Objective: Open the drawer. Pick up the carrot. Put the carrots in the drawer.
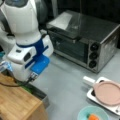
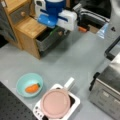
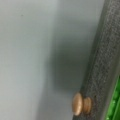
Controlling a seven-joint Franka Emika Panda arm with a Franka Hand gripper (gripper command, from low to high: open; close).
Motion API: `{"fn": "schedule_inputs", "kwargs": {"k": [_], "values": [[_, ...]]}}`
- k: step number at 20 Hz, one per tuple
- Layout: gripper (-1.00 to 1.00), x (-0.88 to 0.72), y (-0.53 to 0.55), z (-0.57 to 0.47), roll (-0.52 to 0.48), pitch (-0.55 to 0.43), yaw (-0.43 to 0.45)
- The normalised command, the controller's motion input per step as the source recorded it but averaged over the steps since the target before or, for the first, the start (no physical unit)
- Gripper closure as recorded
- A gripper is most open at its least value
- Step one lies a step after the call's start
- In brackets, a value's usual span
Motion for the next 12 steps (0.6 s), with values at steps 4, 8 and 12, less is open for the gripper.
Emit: {"fn": "schedule_inputs", "kwargs": {"k": [4,8,12], "values": [[-1.0,0.15,-0.14,-0.04,0.131,-0.034,0.028],[-1.0,0.12,-0.15,-0.05,0.148,-0.038,0.035],[-1.0,0.09,-0.15,-0.06,0.166,-0.044,0.043]]}}
